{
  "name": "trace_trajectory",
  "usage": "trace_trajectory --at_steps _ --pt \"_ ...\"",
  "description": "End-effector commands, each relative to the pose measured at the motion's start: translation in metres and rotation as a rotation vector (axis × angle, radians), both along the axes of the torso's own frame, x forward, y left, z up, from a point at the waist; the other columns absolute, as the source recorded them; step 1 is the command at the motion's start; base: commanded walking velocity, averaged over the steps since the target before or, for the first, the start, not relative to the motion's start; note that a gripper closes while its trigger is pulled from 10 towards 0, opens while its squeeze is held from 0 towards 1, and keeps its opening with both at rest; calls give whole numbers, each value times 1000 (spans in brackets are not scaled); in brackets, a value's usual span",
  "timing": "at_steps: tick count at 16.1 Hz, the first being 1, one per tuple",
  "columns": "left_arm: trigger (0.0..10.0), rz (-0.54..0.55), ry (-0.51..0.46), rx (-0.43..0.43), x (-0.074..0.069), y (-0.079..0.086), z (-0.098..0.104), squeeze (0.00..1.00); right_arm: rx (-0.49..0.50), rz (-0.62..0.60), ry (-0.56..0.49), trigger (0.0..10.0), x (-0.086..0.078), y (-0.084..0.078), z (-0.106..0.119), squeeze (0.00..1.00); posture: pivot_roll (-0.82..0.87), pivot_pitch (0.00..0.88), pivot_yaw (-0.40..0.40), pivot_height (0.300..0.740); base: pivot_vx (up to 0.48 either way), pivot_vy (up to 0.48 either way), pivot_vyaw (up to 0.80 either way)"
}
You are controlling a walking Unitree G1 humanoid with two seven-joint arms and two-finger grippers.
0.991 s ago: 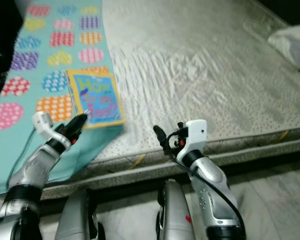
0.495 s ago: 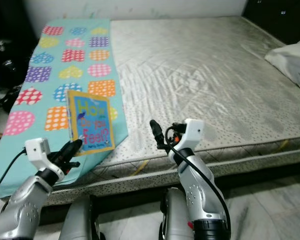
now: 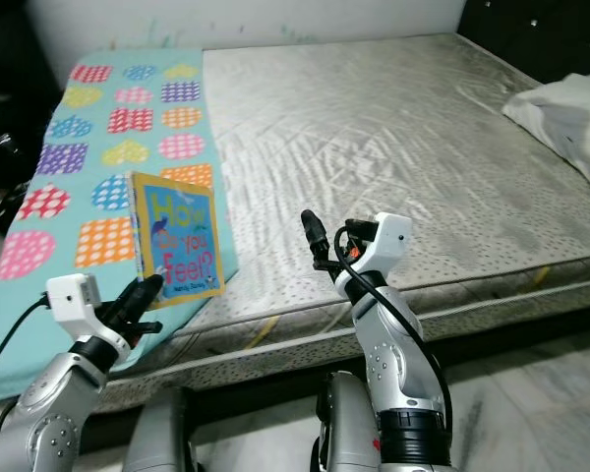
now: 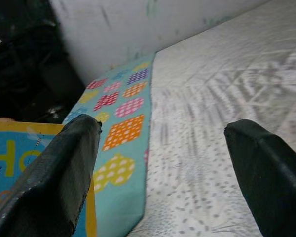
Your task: Clean up the room
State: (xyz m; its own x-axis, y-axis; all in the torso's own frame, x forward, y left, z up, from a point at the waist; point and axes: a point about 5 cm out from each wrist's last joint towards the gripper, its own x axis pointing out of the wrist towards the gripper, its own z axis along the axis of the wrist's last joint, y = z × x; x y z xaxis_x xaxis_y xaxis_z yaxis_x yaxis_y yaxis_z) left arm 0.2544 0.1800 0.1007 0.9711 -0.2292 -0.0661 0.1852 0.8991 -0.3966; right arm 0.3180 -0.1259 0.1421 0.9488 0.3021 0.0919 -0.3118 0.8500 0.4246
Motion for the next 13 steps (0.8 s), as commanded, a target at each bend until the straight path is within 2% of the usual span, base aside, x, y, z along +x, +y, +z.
trace_trajectory --at_steps 1,9,11,12,13 --pt "0 4 -34 18 0 0 8 0 8 5 -1 10000 -1 0 0 0 27 61 1 646 0 0 0" --pt "0 -6 -32 34 3 -6 9 0 -16 10 -5 10000 1 -4 1 0 19 53 -6 740 0 0 0" --pt "0 13 -16 77 4 -6 7 0 -21 6 -2 10000 1 -5 0 0 19 49 -9 740 0 0 0" --pt "431 23 -15 95 5 -5 6 0 -25 4 -1 10000 1 -6 0 0 19 49 -9 740 0 0 0" --pt "3255 40 -12 103 6 -4 6 0 -31 -1 4 10000 1 -7 -2 0 19 49 -9 740 0 0 0"
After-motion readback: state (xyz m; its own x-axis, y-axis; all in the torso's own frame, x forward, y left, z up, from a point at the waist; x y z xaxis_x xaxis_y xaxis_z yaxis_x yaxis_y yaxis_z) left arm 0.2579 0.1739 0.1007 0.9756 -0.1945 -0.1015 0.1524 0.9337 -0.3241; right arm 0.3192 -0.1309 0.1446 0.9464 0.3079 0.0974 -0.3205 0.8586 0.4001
